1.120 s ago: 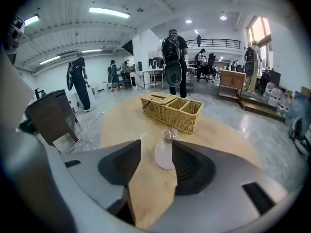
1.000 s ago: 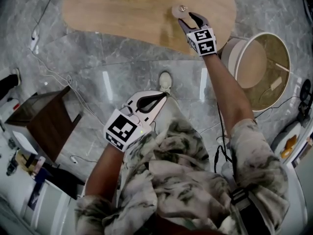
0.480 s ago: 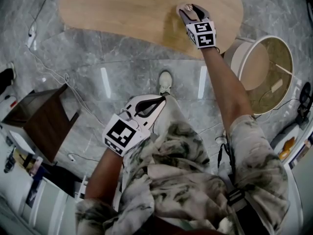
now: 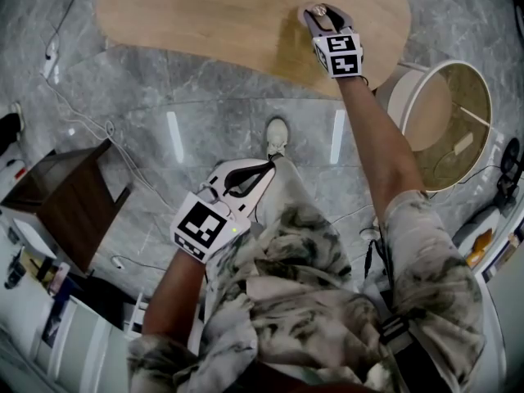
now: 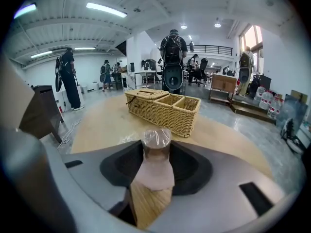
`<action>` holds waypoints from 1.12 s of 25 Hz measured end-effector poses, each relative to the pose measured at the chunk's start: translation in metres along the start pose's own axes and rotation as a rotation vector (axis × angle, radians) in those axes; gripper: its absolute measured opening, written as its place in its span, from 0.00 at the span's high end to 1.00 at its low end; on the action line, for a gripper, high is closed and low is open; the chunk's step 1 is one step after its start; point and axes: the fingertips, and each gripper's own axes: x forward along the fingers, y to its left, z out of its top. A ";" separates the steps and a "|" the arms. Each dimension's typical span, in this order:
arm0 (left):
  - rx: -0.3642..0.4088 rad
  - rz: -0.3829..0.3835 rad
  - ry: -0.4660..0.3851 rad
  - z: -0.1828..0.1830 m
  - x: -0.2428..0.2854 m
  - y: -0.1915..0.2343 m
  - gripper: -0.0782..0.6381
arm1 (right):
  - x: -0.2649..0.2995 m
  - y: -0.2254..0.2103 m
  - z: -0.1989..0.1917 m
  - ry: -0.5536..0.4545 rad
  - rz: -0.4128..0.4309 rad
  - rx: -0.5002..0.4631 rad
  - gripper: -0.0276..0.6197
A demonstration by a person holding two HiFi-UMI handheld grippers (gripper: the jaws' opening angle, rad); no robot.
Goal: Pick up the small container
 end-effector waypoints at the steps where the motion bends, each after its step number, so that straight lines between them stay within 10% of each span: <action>1: 0.001 -0.001 0.001 -0.002 0.000 0.000 0.86 | 0.000 0.000 0.000 -0.002 -0.003 0.001 0.67; 28: 0.076 -0.044 -0.039 -0.011 -0.045 -0.023 0.86 | -0.063 0.028 0.052 -0.020 -0.011 0.055 0.71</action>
